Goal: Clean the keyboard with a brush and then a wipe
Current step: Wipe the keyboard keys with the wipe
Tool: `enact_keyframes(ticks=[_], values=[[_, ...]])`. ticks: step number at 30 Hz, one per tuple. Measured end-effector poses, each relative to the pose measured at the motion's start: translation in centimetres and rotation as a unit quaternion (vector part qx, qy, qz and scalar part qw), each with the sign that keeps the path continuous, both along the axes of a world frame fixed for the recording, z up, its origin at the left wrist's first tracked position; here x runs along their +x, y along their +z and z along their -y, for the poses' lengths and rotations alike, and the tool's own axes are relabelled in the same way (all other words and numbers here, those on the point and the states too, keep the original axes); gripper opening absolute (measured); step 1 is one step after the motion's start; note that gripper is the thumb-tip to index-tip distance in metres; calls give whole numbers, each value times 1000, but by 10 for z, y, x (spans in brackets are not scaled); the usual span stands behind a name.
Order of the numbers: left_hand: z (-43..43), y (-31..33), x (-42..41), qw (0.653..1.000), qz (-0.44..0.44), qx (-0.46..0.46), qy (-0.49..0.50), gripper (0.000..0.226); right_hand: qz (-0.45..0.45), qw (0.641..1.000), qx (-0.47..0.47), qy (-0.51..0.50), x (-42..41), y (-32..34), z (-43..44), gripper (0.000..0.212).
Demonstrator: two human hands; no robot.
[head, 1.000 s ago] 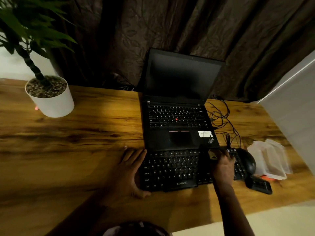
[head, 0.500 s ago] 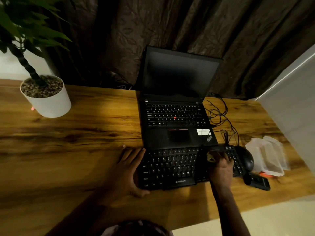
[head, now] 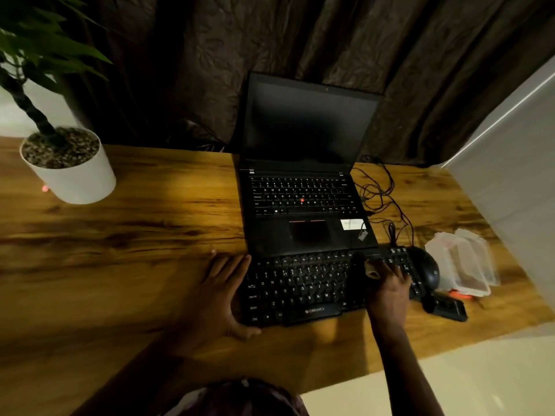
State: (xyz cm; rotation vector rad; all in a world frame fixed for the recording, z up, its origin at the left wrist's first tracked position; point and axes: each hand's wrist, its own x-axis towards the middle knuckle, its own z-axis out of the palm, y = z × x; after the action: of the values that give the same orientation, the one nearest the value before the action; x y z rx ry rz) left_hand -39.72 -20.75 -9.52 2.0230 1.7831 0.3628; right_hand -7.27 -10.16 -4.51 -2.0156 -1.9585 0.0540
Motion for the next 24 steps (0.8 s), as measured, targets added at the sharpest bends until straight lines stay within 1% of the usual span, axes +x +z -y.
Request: enact_keyframes(ticks=[3, 5, 6, 7, 11, 12, 13, 15, 18, 20, 23, 24], values=[[-1, -3, 0, 1000, 4, 2, 2, 141, -4, 997, 10, 76, -8, -2, 7, 56], [-1, -3, -1, 1000, 3, 6, -1, 140, 10, 990, 21, 141, -12, -4, 13, 55], [-2, -3, -1, 1000, 2, 11, -3, 140, 16, 987, 27, 157, -12, -5, 14, 55], [-2, -3, 0, 1000, 2, 14, -5, 139, 15, 988, 29, 154, -11, -4, 13, 56], [0, 0, 0, 1000, 5, 23, -8, 138, -18, 998, 27, 48, -1, -3, 5, 57], [0, 0, 0, 1000, 8, 21, -7, 140, -23, 999, 23, 36, -4, -4, 4, 57], [0, 0, 0, 1000, 10, 19, -4, 141, -23, 999, 20, 40, -11, -4, 4, 57], [-1, 1, 0, 1000, 6, 19, -4, 141, -22, 996, 14, 89, -33, -4, 9, 58], [-1, 3, 2, 1000, 10, 26, 0, 139, 18, 986, -4, 163, -52, -3, 19, 53], [-2, 1, 2, 1000, 13, 24, -2, 140, 13, 989, -12, 147, -47, -1, 17, 53], [-1, -2, 1, 1000, 19, 10, -7, 140, -20, 997, -7, 68, -36, 3, 13, 51], [-1, -2, 1, 1000, 20, 7, -7, 140, -25, 998, -5, 56, -38, 3, 14, 52]])
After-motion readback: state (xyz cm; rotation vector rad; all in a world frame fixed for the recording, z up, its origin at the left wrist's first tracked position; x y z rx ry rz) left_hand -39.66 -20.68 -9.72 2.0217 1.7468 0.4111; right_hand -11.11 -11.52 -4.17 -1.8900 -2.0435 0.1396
